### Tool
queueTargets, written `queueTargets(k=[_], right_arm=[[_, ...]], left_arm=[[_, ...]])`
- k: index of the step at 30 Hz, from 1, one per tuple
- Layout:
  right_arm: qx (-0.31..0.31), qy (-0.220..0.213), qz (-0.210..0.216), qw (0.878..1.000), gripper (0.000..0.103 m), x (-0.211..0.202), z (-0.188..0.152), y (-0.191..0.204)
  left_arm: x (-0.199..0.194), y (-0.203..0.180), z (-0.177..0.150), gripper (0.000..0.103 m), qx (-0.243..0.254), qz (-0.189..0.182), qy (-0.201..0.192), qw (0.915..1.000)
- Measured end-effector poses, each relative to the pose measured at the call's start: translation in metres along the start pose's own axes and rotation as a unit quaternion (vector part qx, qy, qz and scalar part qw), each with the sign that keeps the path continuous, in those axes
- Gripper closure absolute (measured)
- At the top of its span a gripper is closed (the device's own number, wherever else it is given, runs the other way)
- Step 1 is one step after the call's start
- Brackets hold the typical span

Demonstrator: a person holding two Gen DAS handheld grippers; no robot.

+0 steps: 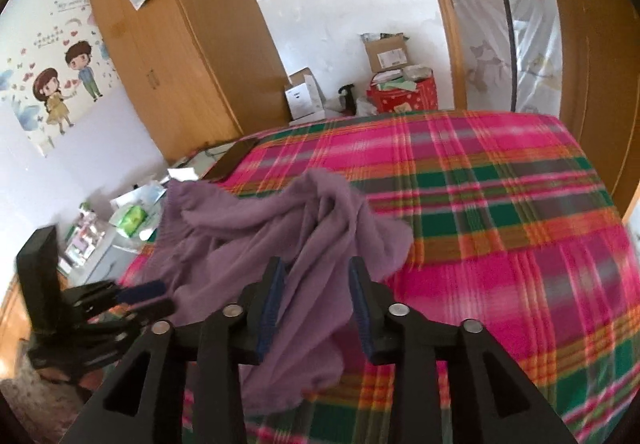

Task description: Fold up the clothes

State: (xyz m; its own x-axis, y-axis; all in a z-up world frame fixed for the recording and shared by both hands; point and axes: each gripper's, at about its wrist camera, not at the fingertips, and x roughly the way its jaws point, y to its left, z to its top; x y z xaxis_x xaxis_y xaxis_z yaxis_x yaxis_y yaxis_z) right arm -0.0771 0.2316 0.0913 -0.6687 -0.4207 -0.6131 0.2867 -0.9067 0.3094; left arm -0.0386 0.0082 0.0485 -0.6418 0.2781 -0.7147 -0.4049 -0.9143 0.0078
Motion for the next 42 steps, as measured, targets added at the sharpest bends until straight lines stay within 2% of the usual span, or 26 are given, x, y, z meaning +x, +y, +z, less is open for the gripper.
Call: queueTargets(k=[1,3,8,10,12,15,19,22,24,27,28,30,33,38,42], right_arm=[[0.003,-0.001,0.006,1.0,0.06,-0.005,-0.007,0.001],[0.01,0.003,0.02,1.0,0.059,-0.01,-0.02,0.004],[0.011,0.012,0.057,0.998,0.057,-0.011,-0.051,0.014],[-0.002,0.015,0.067,0.998,0.048,-0.009,-0.057,0.022],[-0.014,0.021,0.078,0.997,0.047,-0.004,-0.06,0.03],[-0.022,0.03,0.069,0.997,0.047,0.005,-0.061,0.033],[-0.002,0.052,0.072,0.996,0.047,0.02,-0.065,0.029],[-0.008,0.049,0.068,0.996,0.048,0.023,-0.066,0.029],[-0.007,0.049,0.067,0.997,0.052,0.025,-0.066,0.029],[-0.004,0.046,0.067,0.997,0.069,0.025,-0.067,0.028],[-0.005,0.042,0.066,0.997,0.075,0.024,-0.066,0.028],[-0.008,0.035,0.064,0.997,0.079,0.021,-0.064,0.026],[-0.021,0.024,0.055,0.998,0.081,0.016,-0.06,0.027],[-0.06,0.004,0.017,0.998,0.083,0.005,-0.05,0.026],[-0.066,-0.016,-0.014,0.998,0.084,-0.005,-0.038,0.013]], left_arm=[[0.002,-0.005,0.0,0.071,0.006,-0.003,-0.002,1.0],[0.007,-0.015,0.0,0.071,0.012,-0.01,0.001,0.9999],[0.012,-0.028,0.0,0.07,0.03,0.016,-0.001,0.9994],[0.015,-0.03,0.0,0.07,0.033,0.027,0.003,0.9991],[0.017,-0.034,-0.003,0.07,0.037,0.028,0.002,0.9989],[0.019,-0.032,-0.007,0.07,0.048,0.042,0.006,0.9979],[0.028,-0.029,-0.004,0.069,0.042,0.062,0.009,0.9971],[0.034,-0.032,-0.005,0.069,0.053,0.081,0.01,0.9952],[0.037,-0.033,-0.007,0.069,0.06,0.083,0.01,0.9947],[0.04,-0.03,-0.008,0.072,0.055,0.078,0.013,0.9953],[0.04,-0.028,-0.007,0.075,0.051,0.075,0.015,0.9958],[0.042,-0.024,-0.007,0.089,0.044,0.068,0.018,0.9965],[0.038,-0.013,-0.003,0.094,0.015,0.057,0.014,0.9981],[0.023,0.005,0.006,0.096,-0.024,0.057,-0.009,0.998],[0.013,0.019,0.013,0.096,-0.05,0.062,-0.025,0.9965]])
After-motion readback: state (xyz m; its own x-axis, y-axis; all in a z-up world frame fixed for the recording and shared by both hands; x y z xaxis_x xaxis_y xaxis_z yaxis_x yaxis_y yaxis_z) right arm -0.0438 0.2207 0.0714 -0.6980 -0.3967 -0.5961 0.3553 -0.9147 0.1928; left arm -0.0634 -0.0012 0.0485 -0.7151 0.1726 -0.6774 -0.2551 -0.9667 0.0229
